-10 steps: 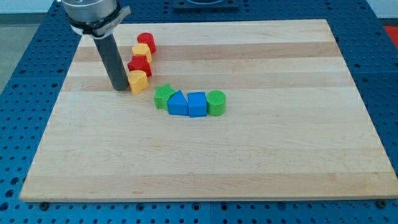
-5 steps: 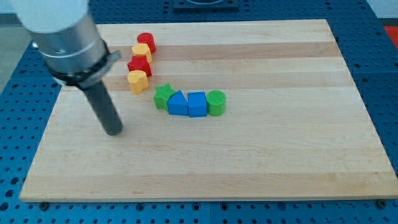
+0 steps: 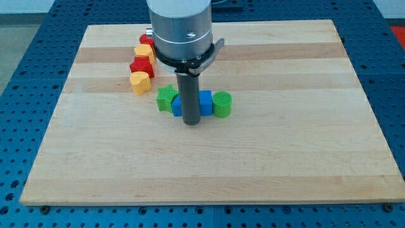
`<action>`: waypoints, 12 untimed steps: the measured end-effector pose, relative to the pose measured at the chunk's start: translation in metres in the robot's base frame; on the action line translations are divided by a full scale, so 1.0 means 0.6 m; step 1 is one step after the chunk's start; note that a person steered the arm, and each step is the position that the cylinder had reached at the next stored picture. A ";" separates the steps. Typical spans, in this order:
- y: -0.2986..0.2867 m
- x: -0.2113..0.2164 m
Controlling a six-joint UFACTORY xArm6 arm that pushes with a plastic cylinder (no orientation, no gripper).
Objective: Slide the green circle to the center of the board
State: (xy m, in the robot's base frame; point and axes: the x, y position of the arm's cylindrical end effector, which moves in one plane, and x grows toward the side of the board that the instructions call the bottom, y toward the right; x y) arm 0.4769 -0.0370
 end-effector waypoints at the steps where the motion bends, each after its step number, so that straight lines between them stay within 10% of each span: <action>1: 0.000 -0.003; 12: 0.113 -0.007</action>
State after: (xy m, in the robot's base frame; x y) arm 0.4727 0.0308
